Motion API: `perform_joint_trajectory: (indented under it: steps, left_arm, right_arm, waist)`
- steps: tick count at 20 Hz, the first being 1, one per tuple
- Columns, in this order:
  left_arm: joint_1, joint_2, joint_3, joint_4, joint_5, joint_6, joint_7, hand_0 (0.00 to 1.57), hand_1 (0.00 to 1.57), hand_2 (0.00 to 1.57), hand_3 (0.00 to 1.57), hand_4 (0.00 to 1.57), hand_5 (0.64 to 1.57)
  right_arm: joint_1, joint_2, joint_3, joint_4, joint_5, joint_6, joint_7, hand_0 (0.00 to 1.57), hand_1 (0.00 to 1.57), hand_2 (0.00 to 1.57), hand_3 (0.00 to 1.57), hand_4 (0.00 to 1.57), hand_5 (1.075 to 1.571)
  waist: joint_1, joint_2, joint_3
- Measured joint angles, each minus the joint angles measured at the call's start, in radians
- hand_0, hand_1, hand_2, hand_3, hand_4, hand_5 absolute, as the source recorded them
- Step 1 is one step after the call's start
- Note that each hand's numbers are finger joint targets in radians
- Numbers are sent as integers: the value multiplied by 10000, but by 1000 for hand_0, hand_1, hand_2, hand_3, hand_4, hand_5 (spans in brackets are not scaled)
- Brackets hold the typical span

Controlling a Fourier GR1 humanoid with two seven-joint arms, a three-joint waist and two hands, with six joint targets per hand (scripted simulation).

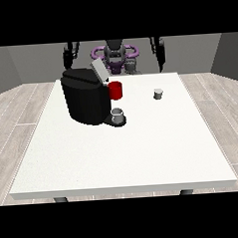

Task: Insert the coffee pod into the coffee machine and close the lid

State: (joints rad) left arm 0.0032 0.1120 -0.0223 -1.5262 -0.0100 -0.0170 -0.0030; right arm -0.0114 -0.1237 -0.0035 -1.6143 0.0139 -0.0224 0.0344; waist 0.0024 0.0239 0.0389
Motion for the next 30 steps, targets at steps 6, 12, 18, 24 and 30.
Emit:
perform_joint_trajectory:
  steps: [6, 12, 18, 24, 30]
  left_arm:
    - [-2, 1223, -174, -365, -610, -940, -608, 0, 0, 0, 0, 0, 1571]
    - [-955, 2886, 328, 413, -1343, -1705, -1056, 0, 0, 0, 0, 0, 1571]
    - [-1964, 3728, 624, 1861, -2013, -2160, -1181, 0, 0, 0, 0, 0, 1571]
    - [-2878, 4049, 475, 3116, -2891, -2398, -1115, 0, 0, 0, 0, 0, 1571]
    - [-3505, 4040, 313, 4541, -3822, -2094, -1669, 0, 0, 291, 0, 0, 1571]
  right_arm:
    - [153, 286, -115, 537, -278, 56, -311, 0, 0, 0, 0, 0, 1571]
    - [-272, 313, -29, 418, 805, -911, -597, 0, 0, 0, 0, 0, 1571]
    - [-561, 538, 388, 244, 1364, -1213, -606, 0, 0, 0, 0, 0, 1571]
    - [-1112, 736, 389, 523, 1345, -1257, -522, 0, 0, 0, 0, 0, 1571]
    - [-1415, 863, 572, 826, 1612, -1508, -373, 0, 0, 0, 0, 0, 1571]
  waist:
    - [170, -213, -299]
    - [-490, 450, -371]
    - [-1102, 971, -387]
    - [-1306, 1389, -389]
    - [-1403, 1888, -390]
